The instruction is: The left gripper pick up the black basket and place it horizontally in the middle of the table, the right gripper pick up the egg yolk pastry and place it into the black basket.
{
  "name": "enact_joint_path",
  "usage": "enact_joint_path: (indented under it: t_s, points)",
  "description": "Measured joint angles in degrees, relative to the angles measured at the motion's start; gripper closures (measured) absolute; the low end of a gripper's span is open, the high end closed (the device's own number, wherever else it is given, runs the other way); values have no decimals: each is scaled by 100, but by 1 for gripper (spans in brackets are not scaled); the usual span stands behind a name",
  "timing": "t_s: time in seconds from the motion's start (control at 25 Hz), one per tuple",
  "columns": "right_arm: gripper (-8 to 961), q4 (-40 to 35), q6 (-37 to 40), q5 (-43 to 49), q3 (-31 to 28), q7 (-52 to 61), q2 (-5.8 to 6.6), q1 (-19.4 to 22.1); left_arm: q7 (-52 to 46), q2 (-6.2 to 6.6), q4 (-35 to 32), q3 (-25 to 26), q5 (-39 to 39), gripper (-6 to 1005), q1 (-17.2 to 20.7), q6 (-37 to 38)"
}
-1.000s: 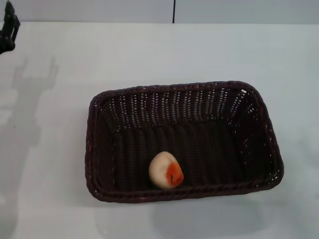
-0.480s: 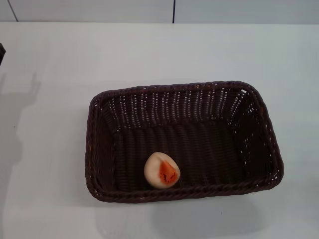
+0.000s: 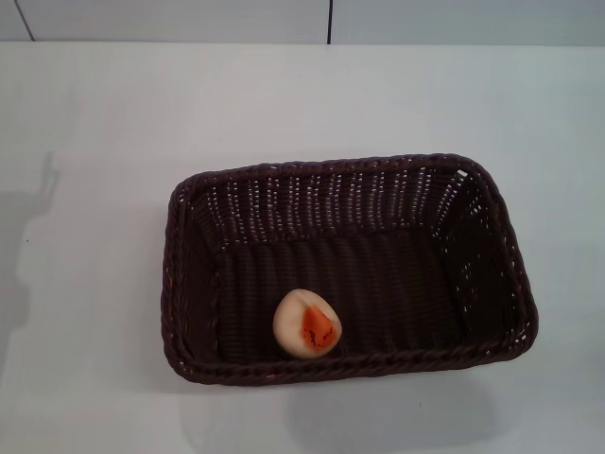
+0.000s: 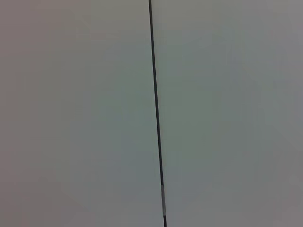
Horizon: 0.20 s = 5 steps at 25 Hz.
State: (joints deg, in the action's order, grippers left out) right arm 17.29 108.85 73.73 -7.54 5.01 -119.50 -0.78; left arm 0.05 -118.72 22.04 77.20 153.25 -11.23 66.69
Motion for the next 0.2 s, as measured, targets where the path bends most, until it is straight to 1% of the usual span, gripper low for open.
enact_joint_path:
  t_s: [0.2]
  points:
    - [161, -2, -35, -4, 7, -43, -3, -30, -46, -15, -248, -34, -5, 193, 5, 492]
